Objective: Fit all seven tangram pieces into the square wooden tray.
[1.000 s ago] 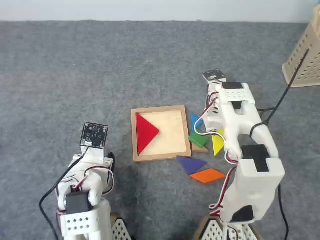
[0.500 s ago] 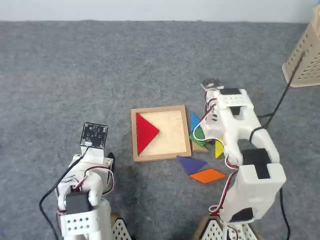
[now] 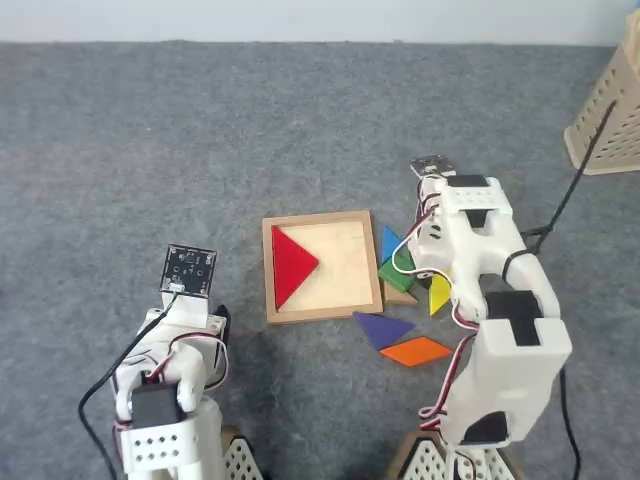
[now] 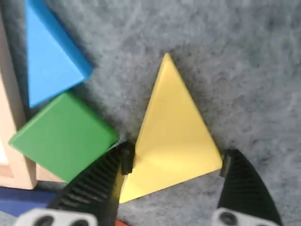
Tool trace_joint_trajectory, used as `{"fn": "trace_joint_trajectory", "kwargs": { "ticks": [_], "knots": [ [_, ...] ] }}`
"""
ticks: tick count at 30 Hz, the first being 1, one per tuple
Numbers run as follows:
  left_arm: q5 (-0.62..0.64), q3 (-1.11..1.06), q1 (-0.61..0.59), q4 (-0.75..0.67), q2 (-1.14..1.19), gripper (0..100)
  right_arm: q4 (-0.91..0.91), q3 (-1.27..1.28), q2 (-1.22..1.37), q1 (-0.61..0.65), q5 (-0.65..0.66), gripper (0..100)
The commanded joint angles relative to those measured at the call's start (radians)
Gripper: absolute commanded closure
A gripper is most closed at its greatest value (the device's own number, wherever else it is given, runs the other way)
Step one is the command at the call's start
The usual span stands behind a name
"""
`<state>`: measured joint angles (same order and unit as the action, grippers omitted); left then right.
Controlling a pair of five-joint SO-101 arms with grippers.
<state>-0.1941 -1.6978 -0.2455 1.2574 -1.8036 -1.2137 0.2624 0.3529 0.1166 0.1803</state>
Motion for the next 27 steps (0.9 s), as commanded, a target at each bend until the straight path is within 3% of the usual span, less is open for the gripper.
{"fn": "trace_joint_trajectory", "kwargs": {
  "ticks": [1,27],
  "knots": [
    [-0.005,0.012,0.002,0.005,-0.006,83,-0.002,-0.028,0.024,-0.012,-0.012,78.1],
    [-0.005,0.012,0.002,0.005,-0.006,83,0.038,0.103,-0.369,0.012,-0.005,82.1]
  ]
}}
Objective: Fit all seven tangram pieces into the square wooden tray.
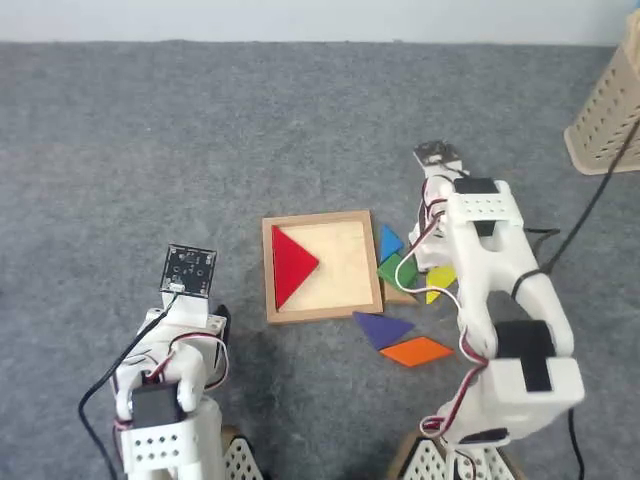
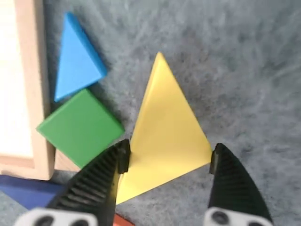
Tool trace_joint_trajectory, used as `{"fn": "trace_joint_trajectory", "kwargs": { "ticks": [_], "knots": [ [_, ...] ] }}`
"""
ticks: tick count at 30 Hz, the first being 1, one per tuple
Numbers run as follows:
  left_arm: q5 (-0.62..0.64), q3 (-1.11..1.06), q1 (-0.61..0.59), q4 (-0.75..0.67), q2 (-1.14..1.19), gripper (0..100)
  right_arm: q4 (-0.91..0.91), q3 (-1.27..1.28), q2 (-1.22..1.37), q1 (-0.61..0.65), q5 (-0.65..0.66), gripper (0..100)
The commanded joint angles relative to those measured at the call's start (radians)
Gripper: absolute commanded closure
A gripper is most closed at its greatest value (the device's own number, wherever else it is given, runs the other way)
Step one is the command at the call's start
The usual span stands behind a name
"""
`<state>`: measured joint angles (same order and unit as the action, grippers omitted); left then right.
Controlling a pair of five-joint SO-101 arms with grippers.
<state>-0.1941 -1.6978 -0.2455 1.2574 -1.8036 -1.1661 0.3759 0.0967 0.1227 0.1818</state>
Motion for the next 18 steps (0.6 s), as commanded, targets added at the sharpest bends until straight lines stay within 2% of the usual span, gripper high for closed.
{"fn": "trace_joint_trajectory", "kwargs": {
  "ticks": [1,6,13,18],
  "knots": [
    [-0.005,0.012,0.002,0.005,-0.006,83,-0.010,-0.011,-0.133,0.022,-0.006,82.1],
    [-0.005,0.012,0.002,0.005,-0.006,83,-0.081,-0.078,-0.162,0.134,-0.011,82.1],
    [-0.005,0.012,0.002,0.005,-0.006,83,-0.176,-0.256,-0.061,0.286,-0.011,82.0],
    [-0.005,0.012,0.002,0.005,-0.006,83,-0.208,-0.282,-0.028,0.286,-0.012,81.8]
  ]
}}
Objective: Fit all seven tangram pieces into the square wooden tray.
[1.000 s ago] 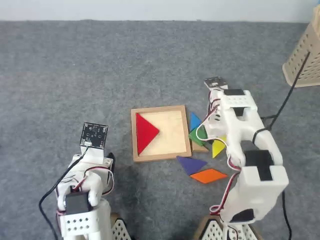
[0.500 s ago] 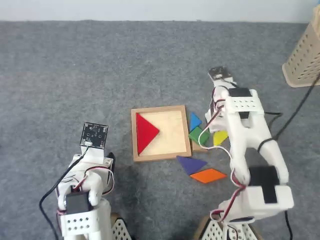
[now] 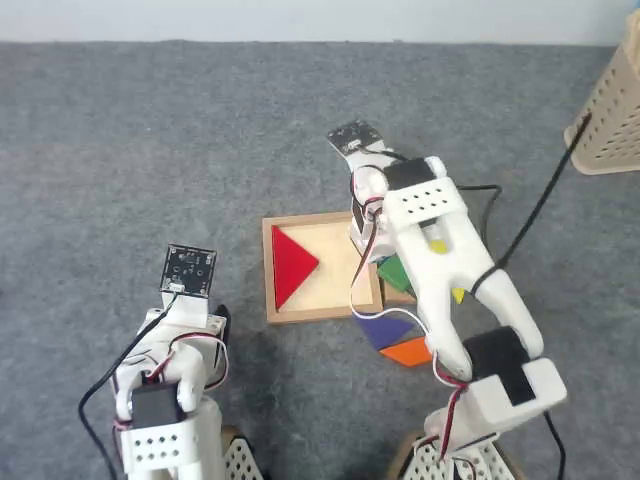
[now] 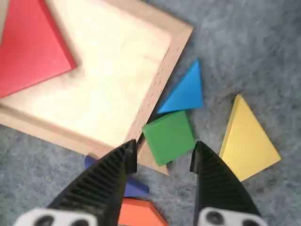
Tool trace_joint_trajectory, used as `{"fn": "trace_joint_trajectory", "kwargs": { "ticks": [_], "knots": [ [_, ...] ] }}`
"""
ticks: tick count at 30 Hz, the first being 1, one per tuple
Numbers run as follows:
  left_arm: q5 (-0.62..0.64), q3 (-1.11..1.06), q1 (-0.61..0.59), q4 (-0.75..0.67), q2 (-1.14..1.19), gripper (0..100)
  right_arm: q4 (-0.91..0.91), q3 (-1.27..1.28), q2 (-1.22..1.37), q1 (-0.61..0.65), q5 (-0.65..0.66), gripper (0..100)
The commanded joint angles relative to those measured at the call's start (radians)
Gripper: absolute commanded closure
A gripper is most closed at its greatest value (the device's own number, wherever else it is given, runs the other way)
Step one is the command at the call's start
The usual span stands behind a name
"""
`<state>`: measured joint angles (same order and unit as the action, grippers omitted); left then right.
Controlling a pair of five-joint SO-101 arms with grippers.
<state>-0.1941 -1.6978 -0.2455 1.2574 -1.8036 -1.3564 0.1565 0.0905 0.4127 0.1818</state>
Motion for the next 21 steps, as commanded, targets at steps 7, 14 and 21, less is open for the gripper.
{"fn": "trace_joint_trajectory", "kwargs": {
  "ticks": [7,14,21],
  "knots": [
    [-0.005,0.012,0.002,0.005,-0.006,83,0.007,0.037,-0.061,-0.077,-0.008,81.8],
    [-0.005,0.012,0.002,0.005,-0.006,83,0.102,0.167,-0.137,-0.125,-0.003,81.8],
    [-0.005,0.012,0.002,0.005,-0.006,83,0.105,0.176,-0.127,-0.124,-0.005,81.8]
  ]
}}
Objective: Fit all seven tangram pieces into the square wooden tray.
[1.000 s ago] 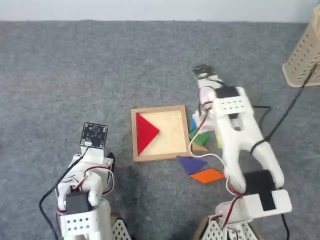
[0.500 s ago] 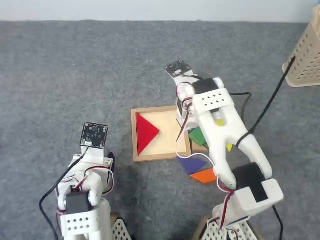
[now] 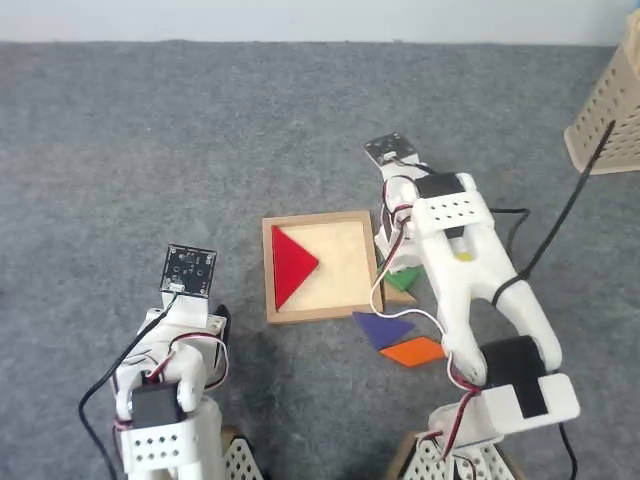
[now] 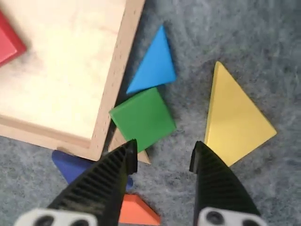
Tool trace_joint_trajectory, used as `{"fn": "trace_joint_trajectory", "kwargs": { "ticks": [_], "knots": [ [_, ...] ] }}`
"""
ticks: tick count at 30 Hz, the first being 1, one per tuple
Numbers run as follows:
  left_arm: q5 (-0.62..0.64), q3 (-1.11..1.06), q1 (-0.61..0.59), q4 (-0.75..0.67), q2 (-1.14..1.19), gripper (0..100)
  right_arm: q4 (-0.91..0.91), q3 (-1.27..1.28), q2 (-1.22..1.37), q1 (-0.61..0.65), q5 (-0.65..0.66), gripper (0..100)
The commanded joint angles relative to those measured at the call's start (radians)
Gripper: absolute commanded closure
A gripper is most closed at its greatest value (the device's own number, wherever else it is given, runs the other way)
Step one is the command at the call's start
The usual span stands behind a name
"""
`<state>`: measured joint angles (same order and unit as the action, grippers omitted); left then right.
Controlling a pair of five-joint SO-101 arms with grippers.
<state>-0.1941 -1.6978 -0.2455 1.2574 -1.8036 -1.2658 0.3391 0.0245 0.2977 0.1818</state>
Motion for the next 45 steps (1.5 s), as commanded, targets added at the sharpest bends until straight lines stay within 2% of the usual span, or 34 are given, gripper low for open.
{"fn": "trace_joint_trajectory", "kwargs": {
  "ticks": [1,20,24,27,33,35,39,45],
  "knots": [
    [-0.005,0.012,0.002,0.005,-0.006,83,0.012,-0.006,-0.058,-0.008,-0.006,81.8],
    [-0.005,0.012,0.002,0.005,-0.006,83,-0.001,-0.009,-0.068,-0.018,0.005,81.8],
    [-0.005,0.012,0.002,0.005,-0.006,83,-0.051,-0.012,-0.108,-0.045,0.216,81.7],
    [-0.005,0.012,0.002,0.005,-0.006,83,-0.064,-0.012,-0.131,-0.067,0.304,81.7],
    [-0.005,0.012,0.002,0.005,-0.006,83,-0.054,-0.078,-0.105,-0.180,0.391,80.7],
    [-0.005,0.012,0.002,0.005,-0.006,83,-0.053,-0.083,-0.067,-0.225,0.422,75.5],
    [-0.005,0.012,0.002,0.005,-0.006,83,-0.025,-0.087,0.025,-0.291,0.575,68.4],
    [-0.005,0.012,0.002,0.005,-0.006,83,0.082,-0.087,0.131,-0.295,0.591,68.1]
  ]
}}
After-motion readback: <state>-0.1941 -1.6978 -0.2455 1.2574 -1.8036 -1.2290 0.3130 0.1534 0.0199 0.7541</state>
